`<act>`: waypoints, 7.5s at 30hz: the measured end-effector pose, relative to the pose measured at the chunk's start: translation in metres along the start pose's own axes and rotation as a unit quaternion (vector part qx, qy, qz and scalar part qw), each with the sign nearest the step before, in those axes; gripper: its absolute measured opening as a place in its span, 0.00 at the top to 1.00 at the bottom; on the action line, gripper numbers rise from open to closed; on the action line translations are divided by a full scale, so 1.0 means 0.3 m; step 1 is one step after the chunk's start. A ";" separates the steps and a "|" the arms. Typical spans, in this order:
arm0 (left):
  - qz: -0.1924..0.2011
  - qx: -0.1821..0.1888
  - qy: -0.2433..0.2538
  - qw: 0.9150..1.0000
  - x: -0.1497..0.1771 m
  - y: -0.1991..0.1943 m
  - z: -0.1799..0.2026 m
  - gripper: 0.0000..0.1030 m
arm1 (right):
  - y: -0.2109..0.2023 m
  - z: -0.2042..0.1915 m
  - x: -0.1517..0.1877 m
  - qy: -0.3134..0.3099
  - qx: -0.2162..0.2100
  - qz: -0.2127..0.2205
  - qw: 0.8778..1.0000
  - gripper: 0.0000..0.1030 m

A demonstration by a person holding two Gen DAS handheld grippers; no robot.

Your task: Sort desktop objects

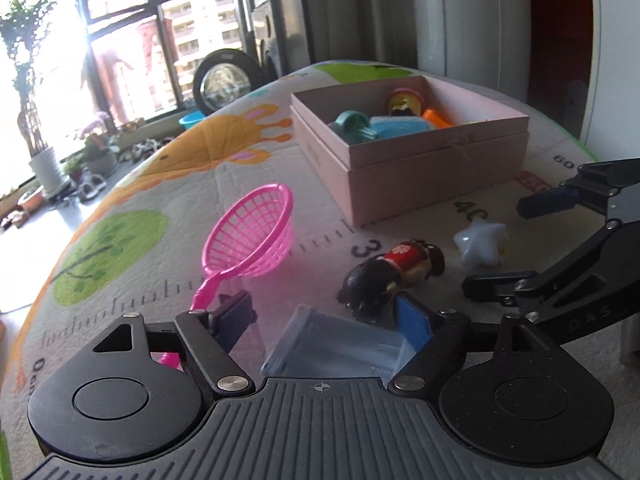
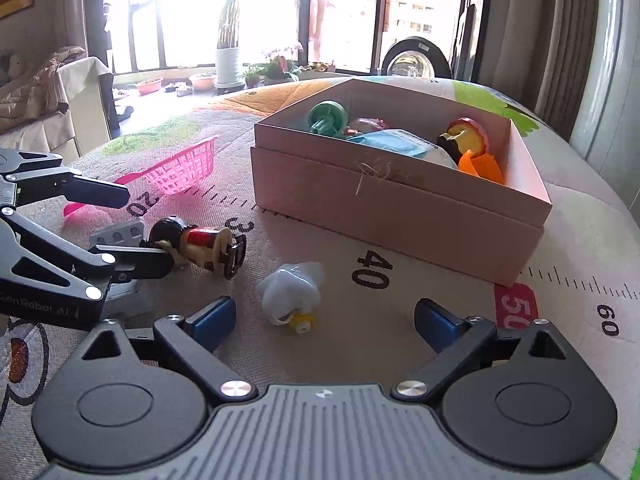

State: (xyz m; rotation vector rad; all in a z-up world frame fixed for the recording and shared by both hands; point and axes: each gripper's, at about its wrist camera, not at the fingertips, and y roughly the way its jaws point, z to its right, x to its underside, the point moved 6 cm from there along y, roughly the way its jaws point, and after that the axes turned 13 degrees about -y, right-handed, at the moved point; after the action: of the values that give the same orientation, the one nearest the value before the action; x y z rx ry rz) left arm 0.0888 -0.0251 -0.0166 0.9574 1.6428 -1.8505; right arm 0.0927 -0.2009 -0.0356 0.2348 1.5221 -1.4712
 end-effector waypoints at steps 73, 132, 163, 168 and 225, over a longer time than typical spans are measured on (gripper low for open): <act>-0.004 0.023 -0.029 0.999 0.059 -0.158 -0.142 0.06 | 0.162 0.466 -0.534 0.137 0.050 0.050 0.988 0.62; 0.010 0.089 0.022 0.996 -0.036 -0.059 -0.010 0.03 | -0.054 0.100 0.071 0.029 0.058 -0.022 0.998 0.00; -0.004 0.002 -0.082 0.997 0.054 -0.011 -0.079 0.17 | -0.001 0.067 -0.055 0.056 0.061 -0.017 0.996 0.00; -0.002 0.008 -0.088 0.996 0.056 -0.010 -0.089 0.14 | 0.096 0.045 -0.082 0.122 0.043 -0.052 0.990 0.00; 0.034 0.074 -0.054 0.995 -0.287 0.040 0.080 0.03 | -0.150 0.450 -0.298 0.105 0.077 0.099 0.986 0.08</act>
State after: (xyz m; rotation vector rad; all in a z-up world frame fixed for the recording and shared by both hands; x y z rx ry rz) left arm 0.1482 -0.0587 0.0423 0.9442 1.4084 -1.9628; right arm 0.1728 -0.2852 0.0856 0.6341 1.5008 -1.4395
